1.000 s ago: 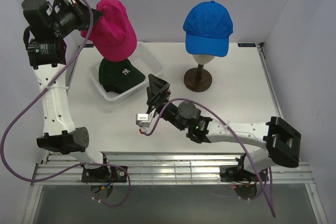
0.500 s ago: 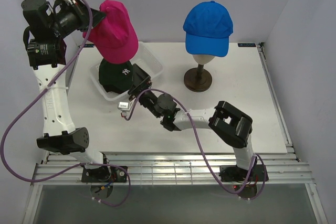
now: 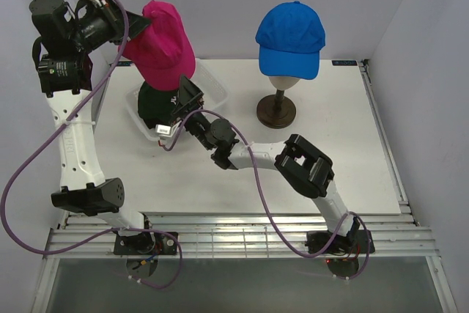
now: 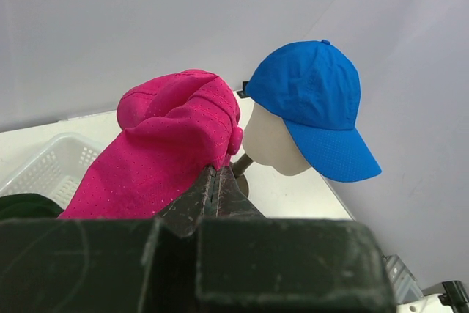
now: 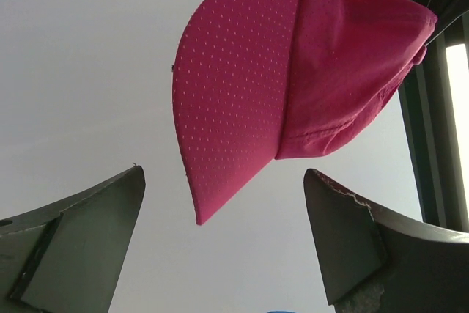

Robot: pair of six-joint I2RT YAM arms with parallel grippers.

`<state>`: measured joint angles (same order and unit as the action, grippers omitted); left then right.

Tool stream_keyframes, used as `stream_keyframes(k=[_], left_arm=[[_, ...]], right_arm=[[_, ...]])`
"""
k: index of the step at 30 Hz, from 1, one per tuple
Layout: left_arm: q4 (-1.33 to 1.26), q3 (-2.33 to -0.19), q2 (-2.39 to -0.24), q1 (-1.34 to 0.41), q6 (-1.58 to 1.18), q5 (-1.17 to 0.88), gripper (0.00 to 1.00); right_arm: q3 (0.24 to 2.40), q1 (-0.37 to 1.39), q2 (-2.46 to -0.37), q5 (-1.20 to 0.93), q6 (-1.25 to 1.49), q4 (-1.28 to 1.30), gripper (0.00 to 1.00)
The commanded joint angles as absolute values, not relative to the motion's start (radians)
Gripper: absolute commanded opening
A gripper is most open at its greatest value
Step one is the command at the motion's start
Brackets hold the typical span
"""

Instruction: Stack the hats

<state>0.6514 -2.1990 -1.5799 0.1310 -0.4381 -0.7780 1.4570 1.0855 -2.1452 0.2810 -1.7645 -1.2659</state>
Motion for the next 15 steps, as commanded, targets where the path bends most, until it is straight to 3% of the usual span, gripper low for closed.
stream_keyframes(k=[1, 7, 10, 13, 14, 15], left_arm=[[0.617, -2.192, -1.540, 0.135, -0.462, -0.819, 0.00], [0.611, -2.168, -1.532, 0.135, -0.474, -0.834, 0.00], [0.609, -2.154, -1.529, 0.135, -0.477, -0.838, 0.00], [0.612, -2.137, -1.525, 0.135, -0.463, -0.830, 0.00], [0.617, -2.125, -1.525, 0.135, -0.453, -0.813, 0.00], [0.623, -2.115, -1.523, 0.135, -0.437, -0.798, 0.00]], right_arm=[[1.535, 1.078, -2.152, 0.252, -1.721, -1.321, 0.93], [1.574, 1.063, -2.177, 0.193, -1.713, -1.312, 0.88], [1.592, 1.063, -2.177, 0.186, -1.700, -1.316, 0.76], [1.580, 1.068, -2.166, 0.181, -1.701, -1.348, 0.48], [1.571, 1.071, -2.154, 0.187, -1.709, -1.362, 0.32], [1.560, 1.074, -2.145, 0.192, -1.713, -1.377, 0.23]])
